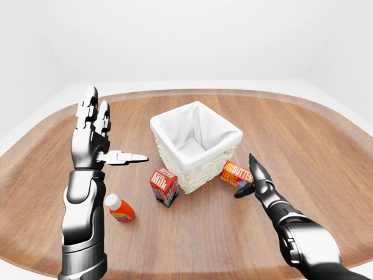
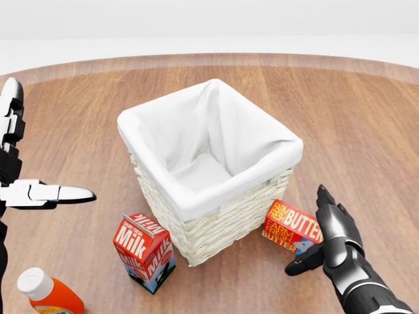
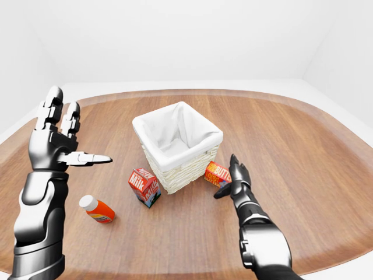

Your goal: Pick up the butter and put it in the basket.

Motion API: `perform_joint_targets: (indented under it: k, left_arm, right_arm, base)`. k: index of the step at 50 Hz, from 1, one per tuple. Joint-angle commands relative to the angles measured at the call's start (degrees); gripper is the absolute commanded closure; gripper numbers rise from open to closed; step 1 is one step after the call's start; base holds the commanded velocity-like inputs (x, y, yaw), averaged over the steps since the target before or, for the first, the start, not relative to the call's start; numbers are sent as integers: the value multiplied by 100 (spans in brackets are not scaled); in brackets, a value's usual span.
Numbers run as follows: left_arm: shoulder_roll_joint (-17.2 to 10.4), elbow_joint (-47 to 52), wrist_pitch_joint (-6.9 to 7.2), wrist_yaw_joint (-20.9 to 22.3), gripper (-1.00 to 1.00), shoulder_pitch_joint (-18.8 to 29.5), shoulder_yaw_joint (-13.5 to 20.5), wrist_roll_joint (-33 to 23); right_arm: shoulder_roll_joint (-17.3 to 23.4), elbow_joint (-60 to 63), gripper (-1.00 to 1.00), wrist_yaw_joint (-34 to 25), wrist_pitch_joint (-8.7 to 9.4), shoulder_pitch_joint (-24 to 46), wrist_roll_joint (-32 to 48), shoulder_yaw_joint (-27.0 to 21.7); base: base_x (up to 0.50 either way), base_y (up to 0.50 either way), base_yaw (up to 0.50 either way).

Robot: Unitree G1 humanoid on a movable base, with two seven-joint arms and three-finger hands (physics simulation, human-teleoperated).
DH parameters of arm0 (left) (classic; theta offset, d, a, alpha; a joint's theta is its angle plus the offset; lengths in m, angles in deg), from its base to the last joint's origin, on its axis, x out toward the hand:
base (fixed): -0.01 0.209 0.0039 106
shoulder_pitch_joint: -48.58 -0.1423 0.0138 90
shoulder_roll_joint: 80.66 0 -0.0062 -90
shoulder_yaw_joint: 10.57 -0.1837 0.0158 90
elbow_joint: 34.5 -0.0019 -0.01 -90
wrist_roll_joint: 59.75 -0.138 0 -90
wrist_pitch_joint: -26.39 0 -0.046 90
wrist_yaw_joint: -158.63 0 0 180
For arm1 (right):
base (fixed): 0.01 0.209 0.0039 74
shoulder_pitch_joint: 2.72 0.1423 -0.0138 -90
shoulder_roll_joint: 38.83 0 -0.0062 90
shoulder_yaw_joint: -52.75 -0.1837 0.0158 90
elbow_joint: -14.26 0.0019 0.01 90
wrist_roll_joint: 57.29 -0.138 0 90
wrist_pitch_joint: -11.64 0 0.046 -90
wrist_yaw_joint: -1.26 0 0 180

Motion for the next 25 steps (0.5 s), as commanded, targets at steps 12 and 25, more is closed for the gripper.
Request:
perform_joint_targets:
  k: [12, 25]
  left_arm:
    - [155, 1132, 0, 200, -100, -697, 354, 561]
    - [324, 2113, 0, 294, -100, -1118, 599, 1033]
  right_arm:
    - [-66, -94, 100, 617, 250, -106, 653, 68]
    - [-33, -94, 100, 840, 100, -122, 850, 37]
  base:
    - [0, 0, 0]
    - [0, 0, 0]
